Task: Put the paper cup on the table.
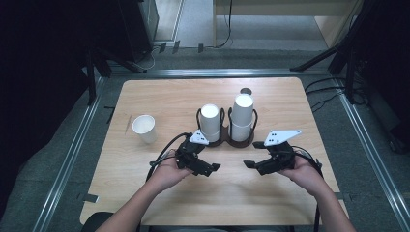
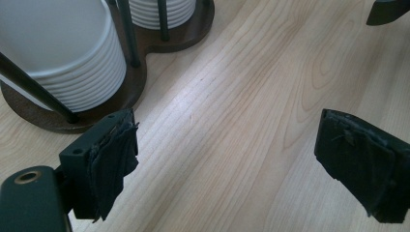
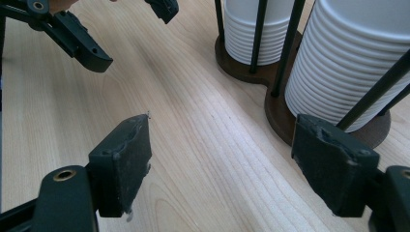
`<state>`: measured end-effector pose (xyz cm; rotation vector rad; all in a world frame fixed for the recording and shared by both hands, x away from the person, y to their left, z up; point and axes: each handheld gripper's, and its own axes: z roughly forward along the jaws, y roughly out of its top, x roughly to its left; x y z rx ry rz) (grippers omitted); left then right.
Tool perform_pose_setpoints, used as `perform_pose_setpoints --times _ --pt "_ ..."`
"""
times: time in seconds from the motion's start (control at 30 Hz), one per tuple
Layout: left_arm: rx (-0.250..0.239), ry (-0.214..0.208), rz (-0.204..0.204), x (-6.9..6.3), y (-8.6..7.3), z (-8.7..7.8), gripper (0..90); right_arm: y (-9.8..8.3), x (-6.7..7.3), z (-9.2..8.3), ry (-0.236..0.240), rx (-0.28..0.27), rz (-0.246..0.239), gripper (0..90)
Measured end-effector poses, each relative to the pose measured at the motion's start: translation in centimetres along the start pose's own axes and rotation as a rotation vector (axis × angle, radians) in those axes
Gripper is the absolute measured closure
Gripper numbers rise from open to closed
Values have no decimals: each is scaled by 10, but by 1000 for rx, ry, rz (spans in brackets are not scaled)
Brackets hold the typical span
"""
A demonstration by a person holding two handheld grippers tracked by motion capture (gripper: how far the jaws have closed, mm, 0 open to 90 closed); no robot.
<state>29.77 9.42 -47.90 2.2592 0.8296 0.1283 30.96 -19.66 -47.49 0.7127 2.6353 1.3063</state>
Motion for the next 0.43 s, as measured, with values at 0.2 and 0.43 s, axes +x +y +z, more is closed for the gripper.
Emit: perform_pose_setpoints --times 0.2,0.43 --pt "0 10 9 0 -1 0 83 0 0 0 0 0 0 223" --pt "7 12 22 1 -2 2 83 0 0 0 0 2 -3 223"
